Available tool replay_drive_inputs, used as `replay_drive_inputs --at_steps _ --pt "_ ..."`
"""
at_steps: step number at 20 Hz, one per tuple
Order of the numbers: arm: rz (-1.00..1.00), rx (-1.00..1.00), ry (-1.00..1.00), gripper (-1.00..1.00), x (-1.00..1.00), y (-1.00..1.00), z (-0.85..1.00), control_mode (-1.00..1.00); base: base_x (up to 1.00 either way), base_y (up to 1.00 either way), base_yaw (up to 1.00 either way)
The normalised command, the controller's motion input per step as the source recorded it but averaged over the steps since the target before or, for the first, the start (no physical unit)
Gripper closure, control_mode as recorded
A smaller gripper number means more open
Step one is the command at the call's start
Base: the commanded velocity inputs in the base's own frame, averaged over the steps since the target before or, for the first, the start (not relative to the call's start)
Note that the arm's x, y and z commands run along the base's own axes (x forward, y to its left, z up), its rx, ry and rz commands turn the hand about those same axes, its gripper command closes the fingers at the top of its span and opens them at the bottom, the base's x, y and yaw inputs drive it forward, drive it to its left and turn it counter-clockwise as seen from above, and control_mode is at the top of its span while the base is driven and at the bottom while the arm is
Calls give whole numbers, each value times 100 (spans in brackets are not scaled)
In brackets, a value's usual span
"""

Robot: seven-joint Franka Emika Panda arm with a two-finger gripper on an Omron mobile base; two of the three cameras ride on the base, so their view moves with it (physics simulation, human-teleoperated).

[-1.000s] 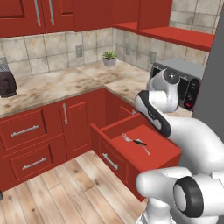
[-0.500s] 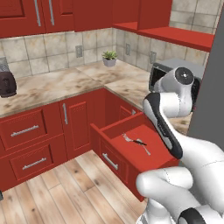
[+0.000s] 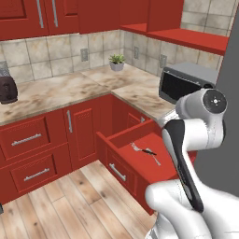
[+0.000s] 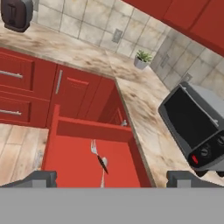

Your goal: Organize the utensils by type. Pick up the wooden spoons from the counter and place them in the open cabinet. Then pick up the metallic utensils from the counter and place them in the open drawer.

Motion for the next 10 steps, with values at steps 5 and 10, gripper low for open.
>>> replay_drive_inputs --at_steps 5,10 --pt "-4 2 -8 -100 -50 0 17 -100 0 0 0" --pt "0 7 -4 -100 -7 0 3 -100 0 0 0"
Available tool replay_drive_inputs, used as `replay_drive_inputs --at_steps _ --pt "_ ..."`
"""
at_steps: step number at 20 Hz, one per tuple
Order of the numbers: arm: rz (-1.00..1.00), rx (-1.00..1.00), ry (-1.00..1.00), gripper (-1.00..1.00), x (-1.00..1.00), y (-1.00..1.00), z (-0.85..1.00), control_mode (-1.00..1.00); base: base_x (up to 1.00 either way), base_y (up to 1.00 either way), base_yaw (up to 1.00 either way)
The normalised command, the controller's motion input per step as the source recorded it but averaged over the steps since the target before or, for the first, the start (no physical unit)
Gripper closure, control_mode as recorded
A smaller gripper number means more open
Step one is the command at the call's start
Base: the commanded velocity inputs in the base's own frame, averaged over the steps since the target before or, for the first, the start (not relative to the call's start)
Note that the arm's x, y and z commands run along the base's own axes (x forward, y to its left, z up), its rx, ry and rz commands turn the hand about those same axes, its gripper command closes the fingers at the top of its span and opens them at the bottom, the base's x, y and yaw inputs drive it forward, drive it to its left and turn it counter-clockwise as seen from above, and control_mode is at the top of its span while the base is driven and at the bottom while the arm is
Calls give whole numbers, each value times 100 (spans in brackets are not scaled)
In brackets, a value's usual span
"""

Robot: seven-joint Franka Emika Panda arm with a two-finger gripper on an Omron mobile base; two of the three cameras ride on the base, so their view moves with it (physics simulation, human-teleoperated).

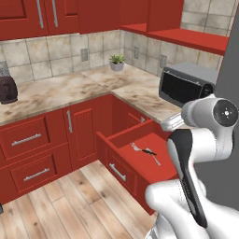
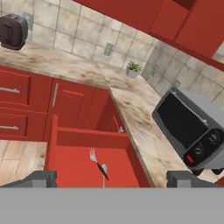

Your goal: Organize the utensils by type. Pick up the wooden spoons from the counter and place them in the open cabinet. Then pick up the metallic utensils from the counter and place them in the open drawer.

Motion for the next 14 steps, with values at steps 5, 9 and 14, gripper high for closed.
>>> replay_drive_inputs --at_steps 5,9,14 --pt "0 1 0 -100 -9 0 0 -100 0 0 0" --pt "0 0 0 -100 -3 0 0 -100 0 0 0" --pt "0 0 0 -100 0 0 0 -100 0 0 0"
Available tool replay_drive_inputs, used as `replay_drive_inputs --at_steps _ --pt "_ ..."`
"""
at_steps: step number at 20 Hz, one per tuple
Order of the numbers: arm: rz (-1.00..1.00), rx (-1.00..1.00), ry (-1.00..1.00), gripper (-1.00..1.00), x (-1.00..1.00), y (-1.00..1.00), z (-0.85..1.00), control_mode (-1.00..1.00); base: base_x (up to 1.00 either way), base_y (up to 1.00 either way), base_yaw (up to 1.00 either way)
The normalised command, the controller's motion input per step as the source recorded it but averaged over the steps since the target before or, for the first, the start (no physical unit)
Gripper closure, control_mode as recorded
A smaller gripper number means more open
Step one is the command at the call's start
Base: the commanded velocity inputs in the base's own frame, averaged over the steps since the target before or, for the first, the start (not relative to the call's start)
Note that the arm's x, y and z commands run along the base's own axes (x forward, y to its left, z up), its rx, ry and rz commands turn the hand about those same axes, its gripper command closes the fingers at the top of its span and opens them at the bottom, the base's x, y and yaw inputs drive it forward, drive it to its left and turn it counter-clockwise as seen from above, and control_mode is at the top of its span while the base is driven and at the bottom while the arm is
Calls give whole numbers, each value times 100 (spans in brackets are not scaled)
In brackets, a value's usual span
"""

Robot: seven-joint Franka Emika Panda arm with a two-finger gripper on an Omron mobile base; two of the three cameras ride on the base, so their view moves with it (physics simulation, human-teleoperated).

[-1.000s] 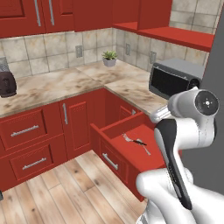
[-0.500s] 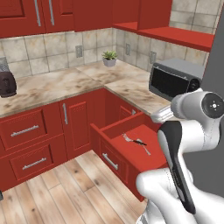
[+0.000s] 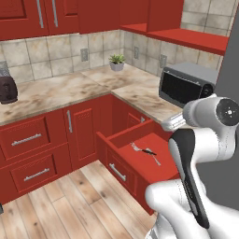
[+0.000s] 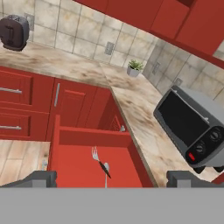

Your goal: Organize the utensils by type. Pick up the wooden spoons from the counter and place them in the open cabinet. Then pick up the metallic utensils from the counter and place them in the open drawer.

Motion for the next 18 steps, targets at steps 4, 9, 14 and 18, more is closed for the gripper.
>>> replay_drive_inputs --at_steps 4,9,14,18 --pt "0 0 0 -100 0 0 0 -100 0 0 0" --pt "0 0 0 -100 -5 0 0 100 -30 0 0" --pt "0 0 0 -100 0 0 0 100 -79 1 0" --pt "0 0 0 -100 0 0 0 100 -78 0 0"
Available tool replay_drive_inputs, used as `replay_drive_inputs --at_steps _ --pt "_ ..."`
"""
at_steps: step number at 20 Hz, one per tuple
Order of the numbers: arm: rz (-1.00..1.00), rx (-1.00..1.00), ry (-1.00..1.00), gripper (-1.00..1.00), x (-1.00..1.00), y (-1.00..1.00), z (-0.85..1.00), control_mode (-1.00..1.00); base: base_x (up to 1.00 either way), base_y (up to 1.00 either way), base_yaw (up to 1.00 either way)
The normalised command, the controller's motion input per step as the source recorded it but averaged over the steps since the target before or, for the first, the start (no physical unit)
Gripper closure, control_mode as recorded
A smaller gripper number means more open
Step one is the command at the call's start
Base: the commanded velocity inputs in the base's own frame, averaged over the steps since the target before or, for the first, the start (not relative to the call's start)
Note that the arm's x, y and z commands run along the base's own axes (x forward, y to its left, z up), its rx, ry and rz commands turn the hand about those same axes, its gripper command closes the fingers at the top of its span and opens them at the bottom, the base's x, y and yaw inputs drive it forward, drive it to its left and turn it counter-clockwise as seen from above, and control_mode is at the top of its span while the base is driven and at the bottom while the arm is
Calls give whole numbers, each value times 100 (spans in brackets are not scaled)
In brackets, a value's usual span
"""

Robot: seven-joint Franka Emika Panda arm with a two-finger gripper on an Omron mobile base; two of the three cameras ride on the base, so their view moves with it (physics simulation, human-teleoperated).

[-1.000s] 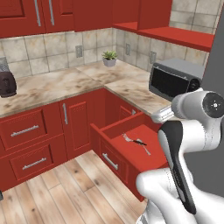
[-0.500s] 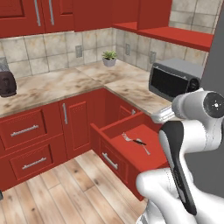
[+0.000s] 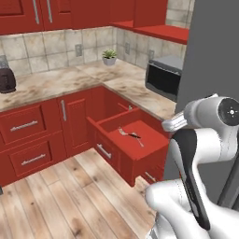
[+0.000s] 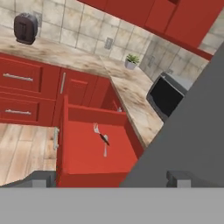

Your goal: Organize the utensils by type. Pick up the wooden spoons from the counter and place them in the open cabinet. Then pick up the metallic utensils from the counter and place them in the open drawer.

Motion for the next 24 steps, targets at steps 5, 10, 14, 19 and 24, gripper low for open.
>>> replay_drive_inputs --at_steps 5,10,14,19,24 --pt "0 0 0 -100 0 0 0 100 -6 68 5" --pt "0 0 0 -100 0 0 0 100 0 99 43" --pt "0 0 0 -100 0 0 0 100 -6 93 63" --pt "0 0 0 -100 0 0 0 100 0 100 63" --pt "0 0 0 -100 0 0 0 100 1 97 61"
